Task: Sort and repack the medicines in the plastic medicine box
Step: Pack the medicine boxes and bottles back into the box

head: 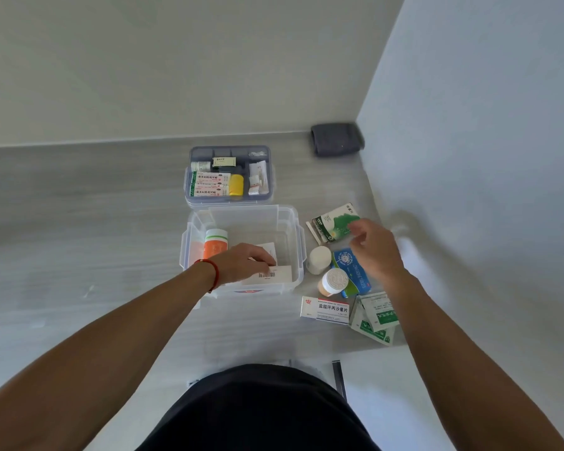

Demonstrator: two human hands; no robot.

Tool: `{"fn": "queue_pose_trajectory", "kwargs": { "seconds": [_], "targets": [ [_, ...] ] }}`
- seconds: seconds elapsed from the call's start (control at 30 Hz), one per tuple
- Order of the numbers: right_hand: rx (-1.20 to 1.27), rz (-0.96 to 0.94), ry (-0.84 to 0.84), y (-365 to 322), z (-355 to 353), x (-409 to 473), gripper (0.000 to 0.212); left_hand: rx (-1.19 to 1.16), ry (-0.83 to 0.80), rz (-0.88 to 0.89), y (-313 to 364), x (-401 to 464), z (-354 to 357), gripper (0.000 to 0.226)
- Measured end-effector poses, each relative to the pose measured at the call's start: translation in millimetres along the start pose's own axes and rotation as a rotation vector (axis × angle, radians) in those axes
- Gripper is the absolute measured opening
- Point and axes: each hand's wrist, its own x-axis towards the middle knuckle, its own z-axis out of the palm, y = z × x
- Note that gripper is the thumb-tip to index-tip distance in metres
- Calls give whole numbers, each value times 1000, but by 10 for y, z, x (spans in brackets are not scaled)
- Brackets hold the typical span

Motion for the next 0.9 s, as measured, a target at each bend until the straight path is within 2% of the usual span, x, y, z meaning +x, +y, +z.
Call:
{"fn": "queue_pose_trajectory", "kwargs": {
  "seconds": [0.1,0.2,0.33,0.43,0.53,0.67,0.9],
  "targets": [
    [-212,-103,-153,-23,108,288,60,-49,64,-38,6,-10,-25,22],
    [-489,-201,-272,-58,205,510,87,-51,209,-24,-15,-54,-61,20],
    [-671,-282,-316,10,322,667,101,-57,377,13,-25,-176,-120,21],
    [-730,-361,-280,28,324,698,97,-64,446,22,-34,-224,-152,21],
    [-733,-393,-269,27,297,698,88,-65,448,20,-12,-235,-128,21],
    [-725,-366,-237,88,288,708,79,-72,444,45,62,-237,-75,22],
    [-710,-277,-89,-123,13,565,77,-61,439,102,273,-249,-56,19]
  ]
}}
